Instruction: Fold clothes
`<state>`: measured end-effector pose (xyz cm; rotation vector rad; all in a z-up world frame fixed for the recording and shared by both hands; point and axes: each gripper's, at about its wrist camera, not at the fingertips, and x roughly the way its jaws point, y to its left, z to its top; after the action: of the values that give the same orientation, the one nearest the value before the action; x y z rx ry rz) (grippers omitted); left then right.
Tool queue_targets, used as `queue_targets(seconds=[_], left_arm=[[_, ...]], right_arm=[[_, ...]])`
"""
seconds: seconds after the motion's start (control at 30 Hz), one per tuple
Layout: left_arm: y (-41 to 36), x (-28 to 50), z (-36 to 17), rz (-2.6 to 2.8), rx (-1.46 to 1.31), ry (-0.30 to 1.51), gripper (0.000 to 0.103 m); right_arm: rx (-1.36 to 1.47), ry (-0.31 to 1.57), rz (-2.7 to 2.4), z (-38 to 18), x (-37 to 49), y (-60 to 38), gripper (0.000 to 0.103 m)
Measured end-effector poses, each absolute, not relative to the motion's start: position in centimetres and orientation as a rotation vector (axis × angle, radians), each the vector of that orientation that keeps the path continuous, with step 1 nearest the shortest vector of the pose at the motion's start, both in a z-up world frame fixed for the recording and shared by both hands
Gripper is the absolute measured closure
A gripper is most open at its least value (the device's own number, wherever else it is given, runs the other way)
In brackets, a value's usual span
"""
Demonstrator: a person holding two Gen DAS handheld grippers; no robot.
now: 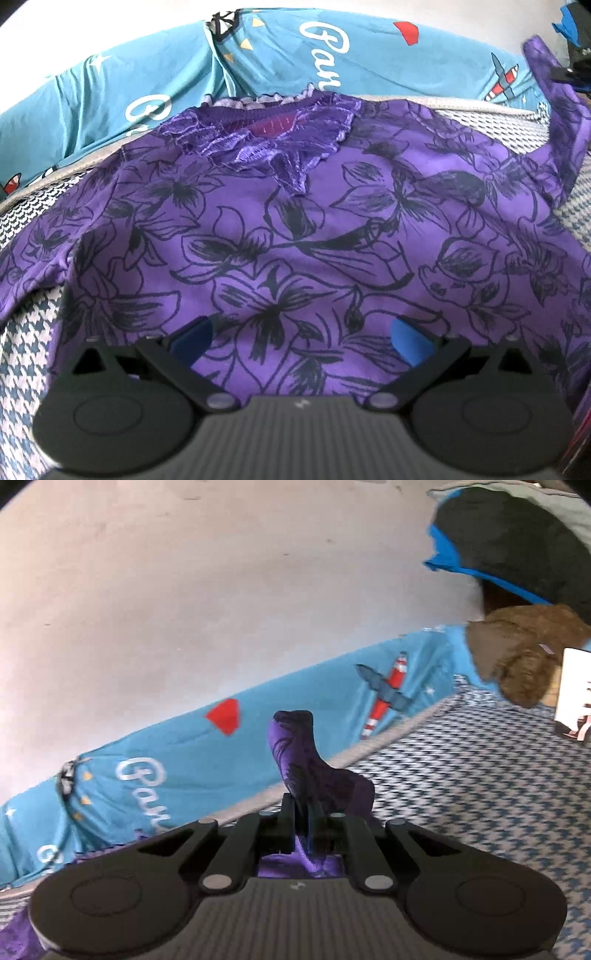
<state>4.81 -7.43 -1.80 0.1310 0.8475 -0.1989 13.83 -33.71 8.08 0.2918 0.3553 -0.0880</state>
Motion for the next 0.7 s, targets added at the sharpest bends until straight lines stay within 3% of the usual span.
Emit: queue_targets(seconds=[0.2, 0.37, 0.43, 0.7], left_arm=[[-5.3, 5.3, -0.2, -0.115, 0.070, 0.788, 0.000], [-3.6, 5.9, 0.4, -0.049, 0.032, 0.775, 0.000], [-3.4, 6.0, 0.3, -0.053, 0.021, 0.783, 0.000], [-3.8, 5.9, 0.2, -0.070, 0.025, 0.786, 0.000]], right_arm=[[0.306, 0.384, 0.266, 7.7, 13.6, -28.7, 0.095], [0.122, 0.485, 0.504, 6.6, 12.9, -23.2, 0.082], [0.095, 0.483, 0.505, 6.4, 12.8, -22.8, 0.074], [0.154, 0.486, 0.221, 6.6, 14.2, -26.5, 0.069]])
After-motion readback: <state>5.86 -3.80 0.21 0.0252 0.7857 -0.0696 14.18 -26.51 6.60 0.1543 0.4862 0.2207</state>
